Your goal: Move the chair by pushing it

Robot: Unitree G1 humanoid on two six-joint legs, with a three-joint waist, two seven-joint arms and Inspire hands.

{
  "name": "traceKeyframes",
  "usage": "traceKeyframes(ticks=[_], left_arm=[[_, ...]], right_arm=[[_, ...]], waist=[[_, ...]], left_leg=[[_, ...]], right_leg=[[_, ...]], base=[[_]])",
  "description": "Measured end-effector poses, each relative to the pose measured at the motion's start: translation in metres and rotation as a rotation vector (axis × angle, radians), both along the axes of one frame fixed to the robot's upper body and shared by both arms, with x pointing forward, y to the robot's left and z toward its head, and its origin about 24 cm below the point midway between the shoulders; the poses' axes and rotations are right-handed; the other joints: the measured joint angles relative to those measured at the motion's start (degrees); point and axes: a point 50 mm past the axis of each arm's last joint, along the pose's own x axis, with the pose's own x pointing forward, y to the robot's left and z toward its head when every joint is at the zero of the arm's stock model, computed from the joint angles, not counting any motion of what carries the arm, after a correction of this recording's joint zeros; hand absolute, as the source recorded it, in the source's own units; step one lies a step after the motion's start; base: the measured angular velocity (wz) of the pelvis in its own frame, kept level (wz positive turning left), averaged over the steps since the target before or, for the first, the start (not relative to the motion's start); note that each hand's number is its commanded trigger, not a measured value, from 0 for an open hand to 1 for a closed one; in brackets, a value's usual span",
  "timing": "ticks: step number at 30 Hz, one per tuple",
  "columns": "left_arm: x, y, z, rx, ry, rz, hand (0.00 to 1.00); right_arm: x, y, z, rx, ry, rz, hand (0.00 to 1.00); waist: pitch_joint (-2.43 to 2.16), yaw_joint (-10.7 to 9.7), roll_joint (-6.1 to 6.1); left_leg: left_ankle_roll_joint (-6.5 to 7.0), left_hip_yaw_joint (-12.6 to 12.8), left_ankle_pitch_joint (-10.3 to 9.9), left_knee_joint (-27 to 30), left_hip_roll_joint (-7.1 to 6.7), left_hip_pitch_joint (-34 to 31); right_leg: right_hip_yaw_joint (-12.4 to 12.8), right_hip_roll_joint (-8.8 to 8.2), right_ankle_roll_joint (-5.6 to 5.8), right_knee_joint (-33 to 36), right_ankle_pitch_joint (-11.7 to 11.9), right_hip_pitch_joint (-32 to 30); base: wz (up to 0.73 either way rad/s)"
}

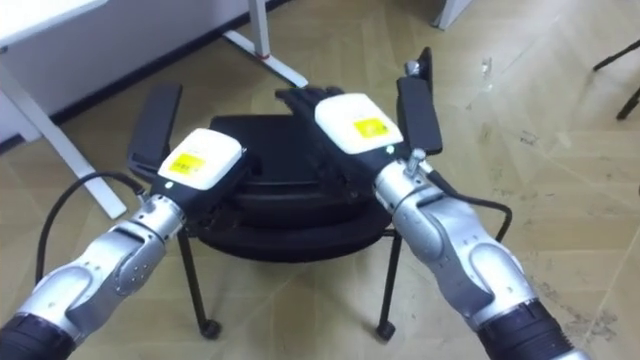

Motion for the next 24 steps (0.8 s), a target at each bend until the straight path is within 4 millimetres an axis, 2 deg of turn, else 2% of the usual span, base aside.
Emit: traceKeyframes(ticks=[9,24], left_arm=[[-0.0004,-0.0010,-0.0025,-0.004,0.036,0.005,1.00],[-0.0007,-0.0016,-0.0032,-0.002,0.044,0.003,1.00]], right_arm=[[0.0000,-0.0014,-0.0047,-0.028,0.049,-0.005,0.00],[-0.0015,-0.0073,-0.0079,0.025,0.188,-0.007,0.00]], waist=[[-0.02,0.20,-0.01],[-0.10,0.16,0.00]], left_leg=[[0.25,-0.16,-0.39,0.35,-0.06,-0.11],[0.24,-0.32,-0.40,0.59,-0.06,0.05]], right_leg=[[-0.21,0.04,-0.07,0.29,-0.10,0.12],[-0.48,0.01,-0.08,0.31,-0.09,0.48]], base=[[0.02],[0.00]])
